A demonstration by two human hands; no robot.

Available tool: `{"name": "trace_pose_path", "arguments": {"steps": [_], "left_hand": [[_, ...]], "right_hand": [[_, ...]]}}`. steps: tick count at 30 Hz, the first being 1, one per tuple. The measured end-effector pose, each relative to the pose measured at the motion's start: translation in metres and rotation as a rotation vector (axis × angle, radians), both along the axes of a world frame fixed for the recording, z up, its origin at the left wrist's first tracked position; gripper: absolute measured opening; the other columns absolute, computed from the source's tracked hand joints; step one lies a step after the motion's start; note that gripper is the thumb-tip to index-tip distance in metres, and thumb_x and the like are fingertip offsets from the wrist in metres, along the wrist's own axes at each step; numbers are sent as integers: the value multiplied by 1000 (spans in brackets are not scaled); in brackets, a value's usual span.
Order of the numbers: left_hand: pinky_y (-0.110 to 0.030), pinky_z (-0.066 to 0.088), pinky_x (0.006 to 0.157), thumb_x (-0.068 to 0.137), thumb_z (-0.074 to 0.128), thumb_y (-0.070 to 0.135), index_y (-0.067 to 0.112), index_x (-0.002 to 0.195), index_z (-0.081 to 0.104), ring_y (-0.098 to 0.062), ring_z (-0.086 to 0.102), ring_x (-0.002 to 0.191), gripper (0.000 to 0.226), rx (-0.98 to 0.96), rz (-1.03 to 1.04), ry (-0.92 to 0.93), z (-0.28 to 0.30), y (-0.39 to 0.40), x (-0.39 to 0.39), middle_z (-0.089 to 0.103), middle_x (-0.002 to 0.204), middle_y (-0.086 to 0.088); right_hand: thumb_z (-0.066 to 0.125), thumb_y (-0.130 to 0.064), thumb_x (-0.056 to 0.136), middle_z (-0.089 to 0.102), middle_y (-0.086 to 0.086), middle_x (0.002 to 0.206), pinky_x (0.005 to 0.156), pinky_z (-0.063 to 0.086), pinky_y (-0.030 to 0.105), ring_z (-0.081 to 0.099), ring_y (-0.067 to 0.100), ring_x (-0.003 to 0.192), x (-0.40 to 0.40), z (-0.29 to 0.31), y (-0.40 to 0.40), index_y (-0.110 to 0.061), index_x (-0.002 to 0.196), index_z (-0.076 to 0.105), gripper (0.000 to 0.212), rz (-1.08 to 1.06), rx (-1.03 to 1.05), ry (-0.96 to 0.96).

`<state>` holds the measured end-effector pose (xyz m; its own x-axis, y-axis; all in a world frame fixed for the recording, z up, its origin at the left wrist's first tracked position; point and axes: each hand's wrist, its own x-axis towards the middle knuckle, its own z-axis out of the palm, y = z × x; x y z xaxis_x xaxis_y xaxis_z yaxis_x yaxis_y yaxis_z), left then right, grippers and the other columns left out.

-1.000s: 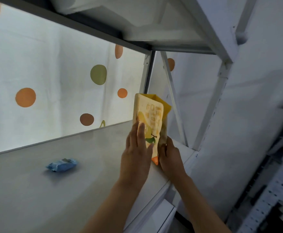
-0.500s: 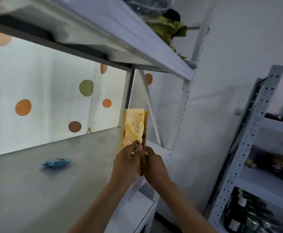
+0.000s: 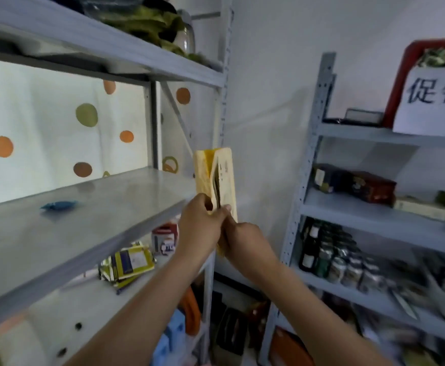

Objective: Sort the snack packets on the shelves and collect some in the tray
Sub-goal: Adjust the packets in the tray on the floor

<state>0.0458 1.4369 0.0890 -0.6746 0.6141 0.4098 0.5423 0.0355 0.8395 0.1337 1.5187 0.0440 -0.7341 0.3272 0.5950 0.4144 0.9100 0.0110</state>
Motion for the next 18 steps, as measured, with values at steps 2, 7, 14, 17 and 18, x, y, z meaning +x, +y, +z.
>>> {"name": "trace_pose_path", "arguments": {"steps": [2, 7, 14, 17, 18], "left_hand": [[-28, 39, 60, 88, 66, 28, 10, 94, 62, -21, 61, 83, 19, -86, 2, 88, -15, -3, 16, 66, 93, -3], [-41, 53, 80, 86, 61, 17, 4, 98, 63, -31, 64, 94, 18, -261, -104, 138, -86, -4, 50, 68, 102, -13], [-27, 49, 77, 87, 55, 6, 6, 119, 64, -25, 63, 110, 34, -339, -200, -26, -167, -21, 41, 64, 127, -9], [-35, 55, 83, 87, 57, 13, 6, 116, 62, -25, 65, 108, 30, -422, -200, -62, -203, -16, 19, 64, 127, -9], [-38, 56, 84, 87, 58, 15, 5, 113, 62, -26, 65, 105, 28, -443, -189, -68, -214, -14, 12, 65, 124, -11]], "right_hand": [[61, -16, 84, 61, 8, 52, 38, 27, 22, 50, 25, 32, 23, -22, -8, 11, 128, 54, 52, -34, -11, 41], [46, -21, 97, 66, 22, 68, 48, 28, 31, 59, 39, 51, 70, -101, -32, 5, 145, 38, 55, -62, -201, 45], [52, -54, 94, 55, 7, 124, 87, 50, 39, 58, 24, 110, 90, -166, -62, -20, 150, 37, 68, -99, -763, 37], [65, -57, 82, 42, 4, 142, 96, 50, 43, 50, 23, 123, 68, -195, -67, -18, 155, 23, 93, -163, -857, -94], [66, -52, 82, 42, 5, 144, 92, 52, 44, 52, 25, 121, 58, -207, -67, -17, 155, 19, 94, -188, -846, -138]]}}
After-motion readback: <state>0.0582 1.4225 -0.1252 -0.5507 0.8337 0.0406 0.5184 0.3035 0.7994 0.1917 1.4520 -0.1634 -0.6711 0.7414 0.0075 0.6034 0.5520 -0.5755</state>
